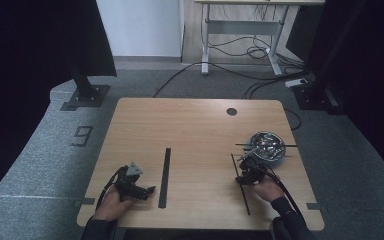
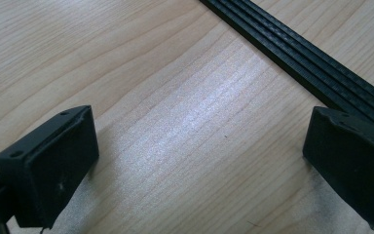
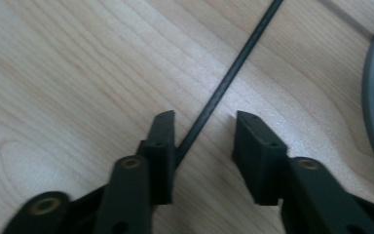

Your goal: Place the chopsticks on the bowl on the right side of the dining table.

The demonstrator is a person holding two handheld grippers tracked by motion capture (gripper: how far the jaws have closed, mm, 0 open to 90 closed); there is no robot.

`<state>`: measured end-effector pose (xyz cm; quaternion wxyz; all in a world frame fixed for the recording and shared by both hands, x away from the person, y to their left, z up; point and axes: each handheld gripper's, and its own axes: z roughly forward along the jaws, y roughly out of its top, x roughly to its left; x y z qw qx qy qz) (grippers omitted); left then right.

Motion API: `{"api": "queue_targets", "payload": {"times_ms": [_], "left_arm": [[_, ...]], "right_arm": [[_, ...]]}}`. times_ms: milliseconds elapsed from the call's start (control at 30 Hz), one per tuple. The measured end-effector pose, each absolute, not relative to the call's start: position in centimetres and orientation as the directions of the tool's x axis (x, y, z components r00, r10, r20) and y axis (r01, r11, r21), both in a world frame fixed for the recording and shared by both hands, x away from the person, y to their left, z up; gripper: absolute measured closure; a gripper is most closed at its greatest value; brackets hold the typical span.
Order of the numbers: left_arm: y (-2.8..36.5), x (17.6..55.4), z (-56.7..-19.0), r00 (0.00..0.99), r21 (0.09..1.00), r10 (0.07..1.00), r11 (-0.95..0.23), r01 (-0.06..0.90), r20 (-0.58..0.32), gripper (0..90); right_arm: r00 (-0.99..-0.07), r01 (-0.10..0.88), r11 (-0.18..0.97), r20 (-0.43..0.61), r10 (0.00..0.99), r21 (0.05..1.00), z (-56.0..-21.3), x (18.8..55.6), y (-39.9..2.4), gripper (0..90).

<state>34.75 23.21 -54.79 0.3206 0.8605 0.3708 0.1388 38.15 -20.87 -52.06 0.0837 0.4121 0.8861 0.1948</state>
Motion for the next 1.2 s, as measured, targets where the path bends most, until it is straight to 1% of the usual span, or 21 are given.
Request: {"api": "queue_targets", "payload": {"times_ms": [200, 400, 500, 633, 800, 833, 933, 1000, 1067, 1100, 1200], "left_arm": [[23.2, 34.8, -54.8, 0.686, 0.655, 0.727, -0.519, 0.549, 0.001, 0.0], [23.2, 34.8, -54.8, 0.686, 0.655, 0.727, -0.519, 0.549, 0.001, 0.0], [23.2, 34.8, -54.8, 0.687, 0.654, 0.727, -0.520, 0.549, 0.001, 0.0], [23.2, 34.8, -54.8, 0.687, 0.654, 0.727, -0.520, 0.550, 0.001, 0.0], [23.2, 34.8, -54.8, 0.687, 0.654, 0.727, -0.520, 0.549, 0.001, 0.0], [23.2, 34.8, -54.8, 0.687, 0.654, 0.727, -0.520, 0.549, 0.001, 0.0], [23.2, 34.8, -54.8, 0.687, 0.654, 0.727, -0.520, 0.549, 0.001, 0.0], [23.2, 34.8, -54.8, 0.687, 0.654, 0.727, -0.520, 0.549, 0.001, 0.0], [23.2, 34.8, -54.8, 0.687, 0.654, 0.727, -0.520, 0.549, 0.001, 0.0], [23.2, 34.8, -54.8, 0.687, 0.654, 0.727, -0.520, 0.549, 0.001, 0.0], [23.2, 34.8, -54.8, 0.687, 0.654, 0.727, -0.520, 0.550, 0.001, 0.0]], "right_arm": [[-0.682, 0.678, 0.624, 0.016, 0.732, 0.389, -51.9, 38.3, -20.6, 74.9], [-0.704, 0.664, 0.651, 0.012, 0.711, 0.367, -51.8, 38.7, -20.5, 81.8], [-0.705, 0.669, 0.653, 0.026, 0.708, 0.356, -51.7, 39.1, -20.6, 83.3], [-0.711, 0.666, 0.665, 0.015, 0.703, 0.338, -51.7, 39.3, -20.6, 85.5], [-0.726, 0.653, 0.692, -0.003, 0.687, 0.308, -51.5, 39.4, -20.3, 85.4], [-0.731, 0.649, 0.698, -0.006, 0.682, 0.301, -51.5, 39.5, -20.2, 84.4], [-0.732, 0.649, 0.698, -0.001, 0.681, 0.301, -51.3, 39.7, -20.1, 76.1], [-0.731, 0.649, 0.702, -0.018, 0.683, 0.293, -50.9, 39.8, -20.1, 71.1], [-0.737, 0.642, 0.716, -0.038, 0.675, 0.273, -50.6, 39.9, -20.0, 64.7], [-0.737, 0.643, 0.718, -0.039, 0.675, 0.268, -50.5, 39.9, -20.0, 60.1], [-0.733, 0.651, 0.716, -0.036, 0.679, 0.250, -50.3, 39.9, -20.0, 51.8]]}}
